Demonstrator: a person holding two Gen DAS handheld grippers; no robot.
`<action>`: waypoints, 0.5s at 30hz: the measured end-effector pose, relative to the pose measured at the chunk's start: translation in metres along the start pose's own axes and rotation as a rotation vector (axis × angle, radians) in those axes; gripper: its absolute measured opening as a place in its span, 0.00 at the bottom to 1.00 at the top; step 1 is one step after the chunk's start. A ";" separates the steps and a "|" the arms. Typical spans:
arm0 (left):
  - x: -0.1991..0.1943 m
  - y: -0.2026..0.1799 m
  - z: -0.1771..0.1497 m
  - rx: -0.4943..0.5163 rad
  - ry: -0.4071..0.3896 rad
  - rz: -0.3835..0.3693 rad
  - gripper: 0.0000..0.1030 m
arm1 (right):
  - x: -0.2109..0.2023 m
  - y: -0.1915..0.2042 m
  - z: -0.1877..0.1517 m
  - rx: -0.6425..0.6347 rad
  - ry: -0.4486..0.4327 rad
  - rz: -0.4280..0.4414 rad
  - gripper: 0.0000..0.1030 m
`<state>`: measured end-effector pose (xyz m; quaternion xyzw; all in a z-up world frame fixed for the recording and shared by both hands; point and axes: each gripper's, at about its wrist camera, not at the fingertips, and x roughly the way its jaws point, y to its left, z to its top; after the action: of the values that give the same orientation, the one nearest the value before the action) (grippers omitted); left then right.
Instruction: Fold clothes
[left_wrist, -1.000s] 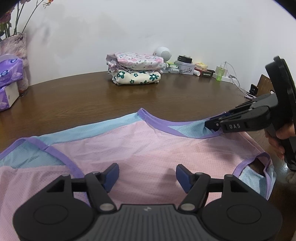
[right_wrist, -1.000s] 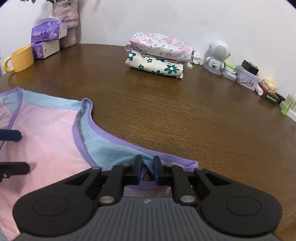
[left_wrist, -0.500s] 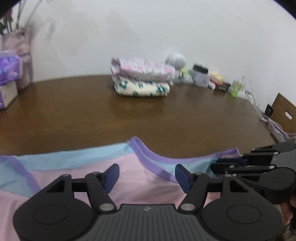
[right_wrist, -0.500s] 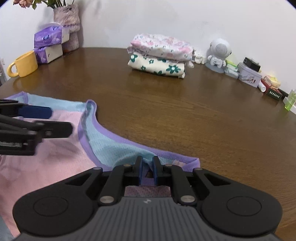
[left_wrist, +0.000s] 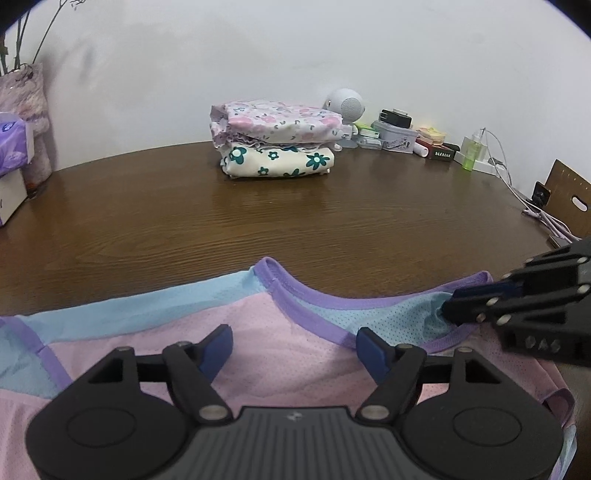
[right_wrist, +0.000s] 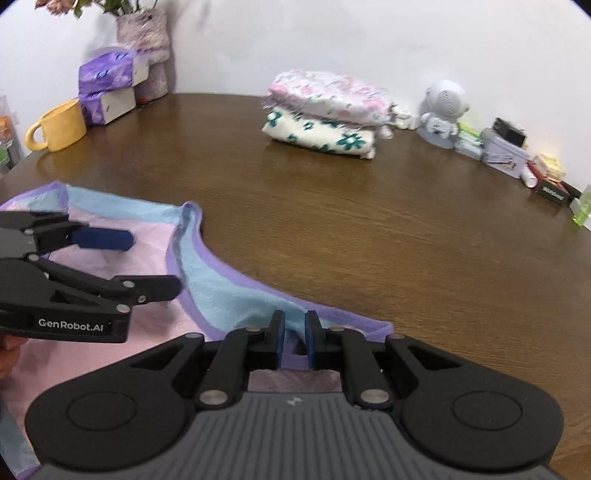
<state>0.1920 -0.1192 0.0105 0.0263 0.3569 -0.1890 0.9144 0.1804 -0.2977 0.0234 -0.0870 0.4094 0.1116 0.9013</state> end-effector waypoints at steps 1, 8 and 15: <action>0.000 0.000 0.000 0.002 -0.001 -0.001 0.71 | 0.003 0.002 0.000 -0.012 0.006 -0.002 0.11; 0.001 -0.001 0.000 0.014 -0.006 -0.001 0.73 | 0.012 0.008 -0.001 -0.061 0.009 -0.036 0.13; 0.000 -0.001 -0.002 0.019 -0.009 -0.001 0.73 | 0.011 0.006 -0.002 -0.046 0.033 -0.036 0.04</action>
<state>0.1899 -0.1198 0.0094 0.0339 0.3508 -0.1927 0.9158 0.1846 -0.2907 0.0135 -0.1169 0.4197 0.1035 0.8941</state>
